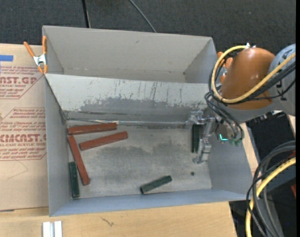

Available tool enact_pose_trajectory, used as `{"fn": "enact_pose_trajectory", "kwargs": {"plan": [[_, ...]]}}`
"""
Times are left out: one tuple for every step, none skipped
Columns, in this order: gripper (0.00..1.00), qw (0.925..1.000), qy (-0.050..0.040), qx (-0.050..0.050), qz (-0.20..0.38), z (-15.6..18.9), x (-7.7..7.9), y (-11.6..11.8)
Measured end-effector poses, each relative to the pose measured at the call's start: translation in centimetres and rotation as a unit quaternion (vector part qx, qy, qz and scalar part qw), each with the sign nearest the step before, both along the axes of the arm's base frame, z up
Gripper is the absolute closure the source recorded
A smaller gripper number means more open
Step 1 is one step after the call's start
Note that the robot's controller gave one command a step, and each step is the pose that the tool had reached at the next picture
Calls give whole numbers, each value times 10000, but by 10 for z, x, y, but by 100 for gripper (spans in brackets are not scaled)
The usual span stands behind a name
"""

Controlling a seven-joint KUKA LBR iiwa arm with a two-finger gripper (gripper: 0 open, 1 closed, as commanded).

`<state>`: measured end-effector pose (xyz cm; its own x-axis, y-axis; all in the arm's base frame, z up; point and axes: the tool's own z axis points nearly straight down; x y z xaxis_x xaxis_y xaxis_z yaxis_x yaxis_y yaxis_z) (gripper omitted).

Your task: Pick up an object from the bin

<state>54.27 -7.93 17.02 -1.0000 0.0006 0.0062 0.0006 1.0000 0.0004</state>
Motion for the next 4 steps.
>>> {"fn": "enact_pose_trajectory", "kwargs": {"plan": [[0,10000,-38,-5,5,5,2,0],[0,9977,-59,3,675,-10,-10,-25],[100,9911,-34,4,1331,-39,-34,-73],[0,9911,-35,3,1334,-39,-34,-73]]}}
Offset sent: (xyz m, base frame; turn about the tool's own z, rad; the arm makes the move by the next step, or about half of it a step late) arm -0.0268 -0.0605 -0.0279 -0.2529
